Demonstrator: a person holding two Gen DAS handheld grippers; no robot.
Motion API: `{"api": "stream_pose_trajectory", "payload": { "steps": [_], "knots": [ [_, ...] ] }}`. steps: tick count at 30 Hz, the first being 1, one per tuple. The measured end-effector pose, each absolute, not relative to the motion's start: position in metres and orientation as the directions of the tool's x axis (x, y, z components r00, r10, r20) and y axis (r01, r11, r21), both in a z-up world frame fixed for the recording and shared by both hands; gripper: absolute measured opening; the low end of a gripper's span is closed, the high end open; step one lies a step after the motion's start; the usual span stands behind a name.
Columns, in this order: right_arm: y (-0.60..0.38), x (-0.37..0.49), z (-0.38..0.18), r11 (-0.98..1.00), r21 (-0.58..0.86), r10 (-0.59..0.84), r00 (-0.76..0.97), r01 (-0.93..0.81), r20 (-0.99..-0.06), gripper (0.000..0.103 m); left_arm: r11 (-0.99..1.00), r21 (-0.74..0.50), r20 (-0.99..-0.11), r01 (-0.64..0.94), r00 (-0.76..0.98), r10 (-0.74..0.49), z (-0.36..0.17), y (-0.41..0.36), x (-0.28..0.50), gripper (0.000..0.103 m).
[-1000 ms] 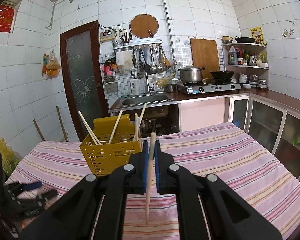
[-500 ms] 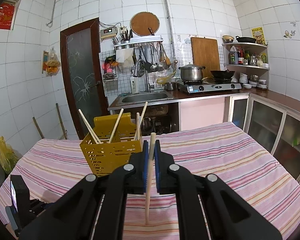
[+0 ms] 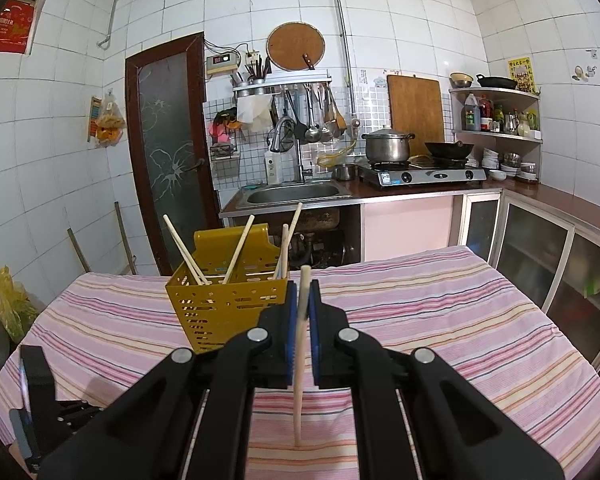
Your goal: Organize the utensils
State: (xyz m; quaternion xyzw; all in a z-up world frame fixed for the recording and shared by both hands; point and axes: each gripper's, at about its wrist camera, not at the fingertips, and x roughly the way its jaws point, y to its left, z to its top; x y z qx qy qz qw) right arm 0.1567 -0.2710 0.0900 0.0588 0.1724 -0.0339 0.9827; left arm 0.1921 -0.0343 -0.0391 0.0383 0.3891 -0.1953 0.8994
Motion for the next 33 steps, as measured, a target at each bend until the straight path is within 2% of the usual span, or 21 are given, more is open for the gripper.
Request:
{"api": "stream_pose_trajectory", "payload": {
  "steps": [4,14,23,33],
  "knots": [
    [-0.271,0.156,0.09,0.991,0.105,-0.047,0.939,0.088,-0.341,0.006,0.924,-0.068,-0.664,0.377,0.674,-0.323,-0.013,-0.036,0.179,0.023],
    [-0.266,0.151,0.096,0.992,0.103,-0.04,0.942,0.079,-0.333,0.006,0.937,-0.128,-0.478,0.326,0.807,-0.346,0.07,-0.022,0.156,0.021],
    [-0.266,0.149,0.099,0.991,0.103,-0.043,0.943,0.081,-0.331,0.006,0.942,-0.172,-0.432,0.289,0.837,-0.336,0.094,-0.012,0.161,0.02],
    [-0.267,0.149,0.104,0.991,0.103,-0.041,0.945,0.079,-0.325,0.006,0.952,-0.136,-0.408,0.274,0.86,-0.306,0.102,-0.015,0.161,0.019]
  ]
}}
